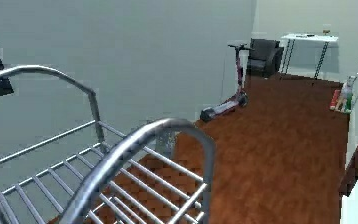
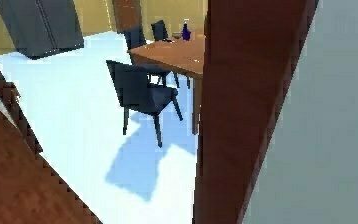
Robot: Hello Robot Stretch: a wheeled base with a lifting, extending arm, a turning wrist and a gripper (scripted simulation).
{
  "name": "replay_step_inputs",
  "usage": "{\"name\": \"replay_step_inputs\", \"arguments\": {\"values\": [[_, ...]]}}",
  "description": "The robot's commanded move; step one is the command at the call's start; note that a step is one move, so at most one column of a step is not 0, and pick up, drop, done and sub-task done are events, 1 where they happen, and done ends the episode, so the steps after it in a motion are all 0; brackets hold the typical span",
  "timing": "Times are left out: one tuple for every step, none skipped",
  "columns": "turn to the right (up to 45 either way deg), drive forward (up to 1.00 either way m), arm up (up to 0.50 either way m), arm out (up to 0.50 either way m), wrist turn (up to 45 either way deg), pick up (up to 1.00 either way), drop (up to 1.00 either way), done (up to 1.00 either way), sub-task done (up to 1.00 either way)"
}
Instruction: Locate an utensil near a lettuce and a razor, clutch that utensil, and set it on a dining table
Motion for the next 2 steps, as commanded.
{"name": "replay_step_inputs", "arguments": {"values": [[36.0,0.0,0.0,0.0,0.0,0.0,0.0,0.0,0.0],[3.0,0.0,0.0,0.0,0.0,0.0,0.0,0.0,0.0]]}}
